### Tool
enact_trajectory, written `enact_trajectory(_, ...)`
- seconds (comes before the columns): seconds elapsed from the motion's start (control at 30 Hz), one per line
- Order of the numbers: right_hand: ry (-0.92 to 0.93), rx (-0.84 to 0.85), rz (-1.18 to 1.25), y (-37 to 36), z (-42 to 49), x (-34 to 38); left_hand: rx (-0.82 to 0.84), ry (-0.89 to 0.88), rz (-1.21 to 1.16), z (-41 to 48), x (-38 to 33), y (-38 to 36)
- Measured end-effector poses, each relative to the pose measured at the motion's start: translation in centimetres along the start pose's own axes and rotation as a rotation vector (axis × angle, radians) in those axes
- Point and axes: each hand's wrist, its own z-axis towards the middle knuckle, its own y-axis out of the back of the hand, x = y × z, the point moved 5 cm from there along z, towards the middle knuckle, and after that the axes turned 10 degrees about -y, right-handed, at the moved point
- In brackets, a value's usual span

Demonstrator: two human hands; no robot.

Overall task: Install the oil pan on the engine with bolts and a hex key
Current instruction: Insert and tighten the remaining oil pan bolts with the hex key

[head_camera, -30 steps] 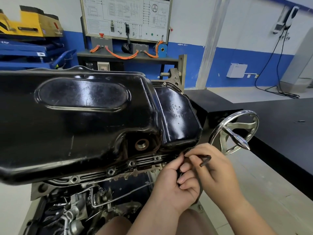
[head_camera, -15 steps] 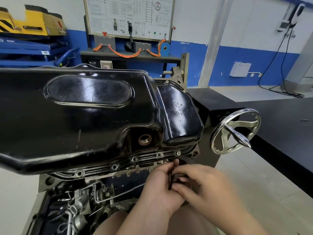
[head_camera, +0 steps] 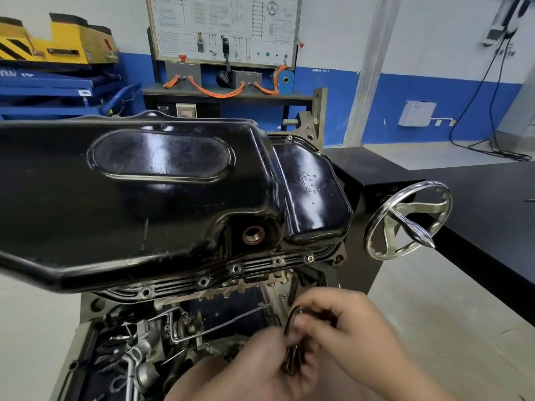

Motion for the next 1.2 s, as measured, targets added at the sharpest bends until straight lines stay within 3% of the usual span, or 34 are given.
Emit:
enact_trajectory(0.17, -0.085, -0.125, 0.193, -0.3, 0.4, -1.7, 0.069, 0.113, 0.030, 0.0, 0.5, 0.5)
enact_trajectory(0.37, -0.036, -0.276, 0.224, -0.3, 1.2, -1.8, 0.008, -0.058, -0.210, 0.4, -1.6, -1.0)
enact_trajectory(0.6, 0.034, -0.309, 0.303, 0.0, 2.0, -1.2, -0.010, -0.159, -0.303, 1.2, -3.0, -1.8)
enact_trajectory(0.73, 0.097, -0.417, 0.383, 1.0, 1.6, -0.7, -0.006, -0.216, -0.349, 1.5, -3.9, -2.0)
enact_trajectory(0.97, 0.105, -0.542, 0.368, 3.4, 0.2, -0.4, 0.004, -0.216, -0.403, 1.9, -4.2, -1.8)
enact_trajectory(1.2, 0.255, -0.622, 0.366, 4.0, -1.1, 0.5, 0.019, -0.179, -0.457, 2.5, -4.0, -1.7)
